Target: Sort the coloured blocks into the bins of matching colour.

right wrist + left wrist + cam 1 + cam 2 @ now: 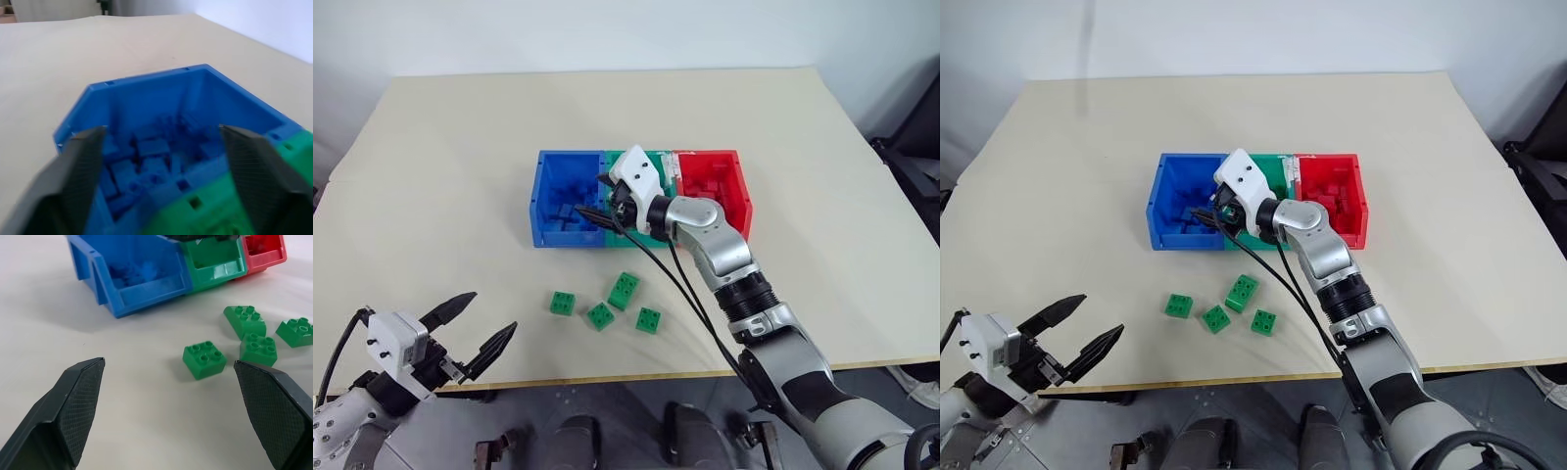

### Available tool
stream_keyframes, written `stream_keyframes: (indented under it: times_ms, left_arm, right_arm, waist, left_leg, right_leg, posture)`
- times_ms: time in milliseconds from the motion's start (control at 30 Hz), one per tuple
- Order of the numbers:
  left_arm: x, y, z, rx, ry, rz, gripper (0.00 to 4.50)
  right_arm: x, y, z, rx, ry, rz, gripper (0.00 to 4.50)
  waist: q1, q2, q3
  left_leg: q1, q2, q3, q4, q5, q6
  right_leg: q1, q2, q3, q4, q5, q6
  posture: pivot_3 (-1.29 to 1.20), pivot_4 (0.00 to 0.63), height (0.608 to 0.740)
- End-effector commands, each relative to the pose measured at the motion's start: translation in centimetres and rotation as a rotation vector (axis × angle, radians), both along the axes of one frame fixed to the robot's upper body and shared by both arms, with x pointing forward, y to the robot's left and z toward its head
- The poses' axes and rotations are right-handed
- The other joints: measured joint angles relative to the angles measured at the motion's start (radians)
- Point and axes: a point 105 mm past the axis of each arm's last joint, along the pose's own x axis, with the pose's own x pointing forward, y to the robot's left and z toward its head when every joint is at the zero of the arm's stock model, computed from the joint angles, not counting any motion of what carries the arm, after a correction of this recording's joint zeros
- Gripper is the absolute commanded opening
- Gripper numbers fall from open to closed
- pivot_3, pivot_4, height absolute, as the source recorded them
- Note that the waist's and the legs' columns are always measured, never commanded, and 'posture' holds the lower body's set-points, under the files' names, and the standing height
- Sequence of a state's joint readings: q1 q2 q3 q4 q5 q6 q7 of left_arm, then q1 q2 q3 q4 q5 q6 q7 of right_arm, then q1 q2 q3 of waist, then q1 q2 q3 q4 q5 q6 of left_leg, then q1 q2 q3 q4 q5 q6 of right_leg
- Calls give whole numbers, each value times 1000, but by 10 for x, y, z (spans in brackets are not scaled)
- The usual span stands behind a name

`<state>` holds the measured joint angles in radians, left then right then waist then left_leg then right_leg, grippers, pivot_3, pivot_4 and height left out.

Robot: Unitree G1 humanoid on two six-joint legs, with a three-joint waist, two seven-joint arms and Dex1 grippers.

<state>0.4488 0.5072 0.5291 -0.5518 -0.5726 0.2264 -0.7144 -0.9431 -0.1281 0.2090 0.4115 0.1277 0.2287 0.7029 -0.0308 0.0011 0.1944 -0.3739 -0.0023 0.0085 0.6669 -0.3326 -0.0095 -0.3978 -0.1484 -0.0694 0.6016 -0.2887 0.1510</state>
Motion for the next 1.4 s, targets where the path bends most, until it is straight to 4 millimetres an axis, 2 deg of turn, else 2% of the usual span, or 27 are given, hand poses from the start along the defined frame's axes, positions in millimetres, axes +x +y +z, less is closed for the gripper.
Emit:
stream_keyframes:
  times_ms: [33,133,267,367,433,533,600,733,833,933,1000,1133,1233,1333,1400]
  left_arm:
    - [3,-7,10,32,-39,-59,4500]
    - [9,-12,11,51,-35,-118,4500]
    - [16,-30,10,90,-17,-252,4500]
    - [23,-46,9,102,-13,-346,4500]
    - [26,-56,7,117,-14,-407,4500]
    - [32,-84,6,105,-16,-561,4500]
    - [30,-93,0,107,25,-635,4500]
    - [35,-96,-8,158,30,-682,4500]
    - [41,-89,-8,166,16,-661,4500]
    - [36,-81,-11,185,19,-654,4500]
    - [32,-76,-13,188,30,-640,4500]
    - [21,-62,-15,197,56,-593,4500]
    - [15,-58,-14,194,66,-567,4500]
    - [10,-54,-13,186,68,-535,4500]
    - [9,-52,-12,185,67,-519,4500]
  right_arm:
    - [-26,-26,26,89,-97,152,4458]
    - [-49,-64,15,86,-54,259,4458]
    - [-68,-121,-14,-51,-7,253,4458]
    - [-80,-156,-29,-124,71,215,4458]
    - [-88,-170,-34,-155,84,203,4458]
    - [-105,-195,-52,-263,142,180,4458]
    - [-113,-201,-59,-298,177,182,4458]
    - [-122,-190,-61,-280,202,202,4458]
    - [-126,-157,-75,-275,229,222,4458]
    - [-133,-126,-85,-264,251,271,4458]
    - [-133,-113,-92,-268,257,275,4458]
    - [-124,-96,-106,-286,224,236,4458]
    - [-118,-92,-112,-304,193,212,4458]
    - [-120,-90,-112,-288,202,241,3877]
    - [-120,-90,-111,-287,204,260,3263]
  waist:
    - [3,0,0]
    - [15,-1,0]
    - [26,-1,0]
    - [29,0,0]
    - [28,0,0]
    - [31,0,0]
    - [33,0,0]
    - [25,0,0]
    - [28,0,0]
    - [30,0,0]
    - [30,0,0]
    - [30,0,0]
    - [33,0,0]
    - [32,-1,0]
    - [30,-1,0]
  left_leg:
    - [0,0,0,0,0,0]
    - [0,-1,-1,0,-1,2]
    - [0,-1,1,1,-3,4]
    - [0,-1,3,1,-3,3]
    - [1,0,5,1,-3,3]
    - [4,1,7,1,-2,3]
    - [4,1,7,2,-2,2]
    - [4,2,9,2,-2,2]
    - [5,3,8,3,-2,1]
    - [4,3,7,4,-2,1]
    - [3,2,7,5,-2,1]
    - [3,2,6,7,-3,2]
    - [2,2,5,8,-3,2]
    - [2,1,4,8,-3,2]
    - [2,1,5,8,-4,2]
  right_leg:
    - [0,0,0,0,0,0]
    - [1,0,-1,-1,0,0]
    - [2,-1,0,-2,0,0]
    - [2,-1,0,-4,0,1]
    - [2,0,-1,-4,1,1]
    - [4,0,0,-4,1,2]
    - [4,0,0,-4,1,2]
    - [4,0,0,-5,1,3]
    - [4,1,0,-4,1,3]
    - [4,1,0,-3,1,3]
    - [4,0,0,-3,1,3]
    - [4,0,0,-3,1,3]
    - [4,0,0,-2,1,3]
    - [4,0,0,-2,1,3]
    - [4,0,0,-2,1,3]
  posture:
    - [0,150,740]
    - [0,150,740]
    - [0,150,740]
    - [0,150,740]
    - [0,150,740]
    - [0,150,740]
    - [0,150,740]
    - [0,150,740]
    - [0,150,740]
    - [0,150,740]
    - [0,150,740]
    - [0,150,740]
    - [0,150,740]
    - [0,150,740]
    - [0,150,740]
